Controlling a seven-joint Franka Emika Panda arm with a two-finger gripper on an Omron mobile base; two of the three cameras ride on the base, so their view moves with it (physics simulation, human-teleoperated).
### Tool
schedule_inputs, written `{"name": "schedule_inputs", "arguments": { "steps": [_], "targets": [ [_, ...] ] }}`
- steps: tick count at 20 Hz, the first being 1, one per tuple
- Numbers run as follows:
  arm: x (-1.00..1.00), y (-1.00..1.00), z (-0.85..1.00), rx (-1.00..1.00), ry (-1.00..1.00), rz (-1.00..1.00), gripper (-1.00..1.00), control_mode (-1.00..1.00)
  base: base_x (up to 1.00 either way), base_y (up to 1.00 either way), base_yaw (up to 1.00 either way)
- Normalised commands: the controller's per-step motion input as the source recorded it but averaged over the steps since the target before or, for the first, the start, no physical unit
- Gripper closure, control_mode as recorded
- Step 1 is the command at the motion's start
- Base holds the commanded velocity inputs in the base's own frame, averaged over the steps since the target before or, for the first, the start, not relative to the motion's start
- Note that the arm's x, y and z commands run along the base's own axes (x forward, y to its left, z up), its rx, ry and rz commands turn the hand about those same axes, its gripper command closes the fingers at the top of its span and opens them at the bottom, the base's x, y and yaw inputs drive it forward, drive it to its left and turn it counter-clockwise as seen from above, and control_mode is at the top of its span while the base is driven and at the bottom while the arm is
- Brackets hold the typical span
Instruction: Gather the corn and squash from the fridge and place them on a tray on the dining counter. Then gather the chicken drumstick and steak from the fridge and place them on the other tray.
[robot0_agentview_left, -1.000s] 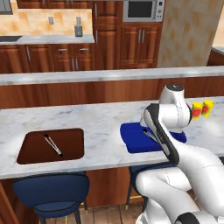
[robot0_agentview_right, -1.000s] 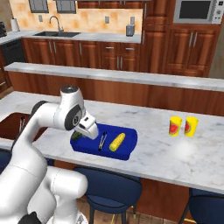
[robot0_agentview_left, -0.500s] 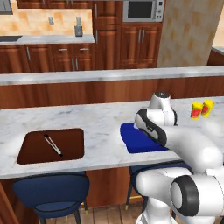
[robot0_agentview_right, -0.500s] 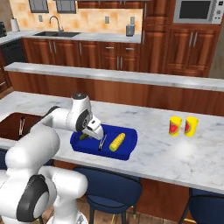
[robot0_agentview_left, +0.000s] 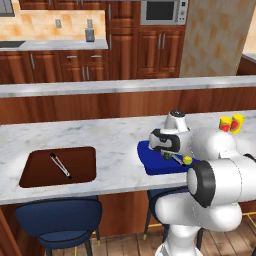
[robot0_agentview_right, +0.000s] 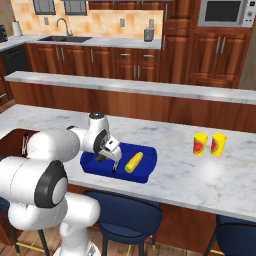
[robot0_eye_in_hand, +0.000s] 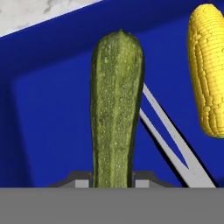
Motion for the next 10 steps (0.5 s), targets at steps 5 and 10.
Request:
{"name": "schedule_inputs", "arguments": {
  "steps": [5, 10],
  "targets": [
    [0.26, 0.03, -0.4, 0.0, 0.01, 0.0, 1.0, -1.0, 0.0, 0.0, 0.0],
    [0.29, 0.07, -0.4, 0.0, 0.02, 0.0, 1.0, -1.0, 0.0, 0.0, 0.0]
  ]
}}
